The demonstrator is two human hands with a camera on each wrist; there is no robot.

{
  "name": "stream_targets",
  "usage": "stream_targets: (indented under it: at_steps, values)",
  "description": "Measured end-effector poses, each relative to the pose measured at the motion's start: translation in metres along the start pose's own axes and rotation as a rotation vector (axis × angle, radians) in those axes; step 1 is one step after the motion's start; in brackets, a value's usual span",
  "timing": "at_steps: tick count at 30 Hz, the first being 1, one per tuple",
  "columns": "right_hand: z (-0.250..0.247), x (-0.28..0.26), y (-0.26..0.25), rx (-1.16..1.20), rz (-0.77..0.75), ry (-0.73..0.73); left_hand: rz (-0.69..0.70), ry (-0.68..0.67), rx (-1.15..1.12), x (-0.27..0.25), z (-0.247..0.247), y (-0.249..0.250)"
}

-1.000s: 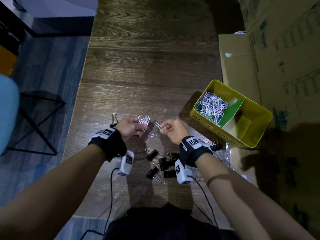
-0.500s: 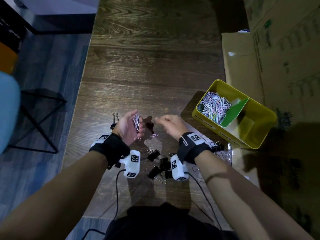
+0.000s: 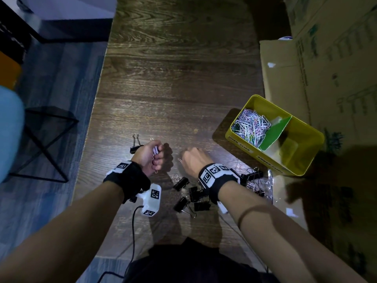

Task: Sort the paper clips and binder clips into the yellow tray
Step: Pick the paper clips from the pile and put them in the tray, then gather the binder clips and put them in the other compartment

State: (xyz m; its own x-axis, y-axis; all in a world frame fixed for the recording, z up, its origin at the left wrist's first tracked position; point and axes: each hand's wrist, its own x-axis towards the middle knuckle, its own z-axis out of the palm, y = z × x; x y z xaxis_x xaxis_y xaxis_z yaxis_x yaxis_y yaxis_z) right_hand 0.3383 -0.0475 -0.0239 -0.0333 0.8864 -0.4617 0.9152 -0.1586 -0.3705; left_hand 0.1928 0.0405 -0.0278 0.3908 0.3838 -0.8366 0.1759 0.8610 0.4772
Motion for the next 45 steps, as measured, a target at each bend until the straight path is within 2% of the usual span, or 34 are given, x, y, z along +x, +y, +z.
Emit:
stream_targets:
  at_steps: [3,6,10,14,17,21,23,26,29,32,37,40,42,44,45]
  values:
    - [-0.011,-0.009,-0.004,0.249,0.112,-0.040,-0.017,-0.019,0.035,0.000,-0.002,-0.001]
    - [-0.025,-0.024,-0.003,0.598,0.215,0.011,-0.029,-0.012,0.093,-0.003,0.004,0.003]
    - [-0.037,-0.041,0.015,0.922,0.299,0.245,-0.038,-0.035,0.186,-0.005,0.027,0.016]
    - [-0.058,-0.055,0.047,1.244,0.384,0.432,-0.004,-0.144,0.283,-0.008,0.084,0.043]
    - [-0.086,-0.065,0.072,1.306,0.440,0.557,0.035,-0.198,0.367,-0.012,0.144,0.062]
    - [-0.116,-0.074,0.105,1.194,0.518,0.663,0.064,-0.212,0.461,-0.014,0.218,0.067]
    - [-0.122,-0.074,0.119,1.164,0.541,0.667,0.087,-0.199,0.513,-0.012,0.246,0.063]
    - [-0.122,-0.071,0.134,1.223,0.581,0.568,0.137,-0.145,0.560,-0.007,0.267,0.055]
    - [-0.115,-0.064,0.143,1.300,0.650,0.520,0.162,-0.091,0.611,0.000,0.269,0.053]
    - [-0.112,-0.064,0.144,1.288,0.654,0.489,0.172,-0.045,0.682,0.004,0.261,0.054]
    - [-0.118,-0.086,0.138,1.373,0.531,0.554,0.243,-0.133,0.606,-0.008,0.243,0.054]
    - [-0.126,-0.121,0.128,1.412,0.427,0.577,0.416,-0.125,0.588,-0.018,0.215,0.052]
    - [-0.120,-0.147,0.126,1.423,0.344,0.525,0.527,-0.080,0.570,-0.020,0.185,0.050]
    - [-0.109,-0.168,0.124,1.350,0.308,0.388,0.664,0.055,0.629,-0.016,0.144,0.047]
    - [-0.100,-0.175,0.122,1.275,0.307,0.311,0.726,0.150,0.728,-0.014,0.121,0.046]
